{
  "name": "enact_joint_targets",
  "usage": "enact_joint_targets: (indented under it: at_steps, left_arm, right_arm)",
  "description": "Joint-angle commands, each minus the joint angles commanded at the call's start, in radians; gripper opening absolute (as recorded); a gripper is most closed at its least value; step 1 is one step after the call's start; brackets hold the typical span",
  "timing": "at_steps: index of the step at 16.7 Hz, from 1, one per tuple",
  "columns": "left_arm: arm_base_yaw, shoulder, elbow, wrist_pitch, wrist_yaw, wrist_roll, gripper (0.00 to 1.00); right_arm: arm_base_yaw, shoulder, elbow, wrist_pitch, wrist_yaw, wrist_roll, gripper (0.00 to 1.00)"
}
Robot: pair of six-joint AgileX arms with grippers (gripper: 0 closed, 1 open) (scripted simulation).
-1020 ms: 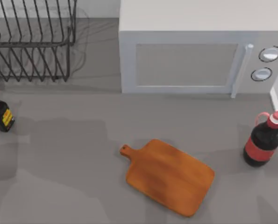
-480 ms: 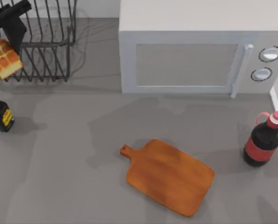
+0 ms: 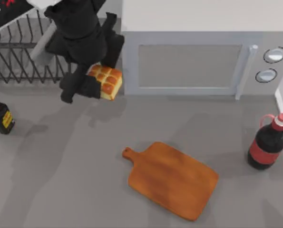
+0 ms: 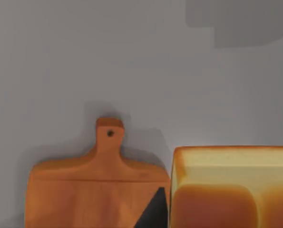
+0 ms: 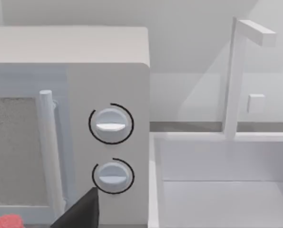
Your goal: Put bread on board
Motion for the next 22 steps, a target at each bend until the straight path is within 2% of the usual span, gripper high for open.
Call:
enact_joint_targets:
  at_steps: [5,9,12,22]
  left_arm:
    - [-0.223,0.104,-0.014,0.017,-0.030,-0.496,0.00]
    - [-0.336,0.160,-0.045,0.035,-0.058,-0.723,0.00]
    - [-0.367,0.176,-0.058,0.041,-0.068,-0.782,0.00]
    - [-0.359,0.183,-0.075,0.060,-0.067,-0.784,0.00]
  right_arm:
    - [0.000,0.000,0.000,0.000,0.000,0.000,1.00]
    - [0.000,0.000,0.000,0.000,0.000,0.000,1.00]
    - [0.000,0.000,0.000,0.000,0.000,0.000,1.00]
    - [0.000,0.000,0.000,0.000,0.000,0.000,1.00]
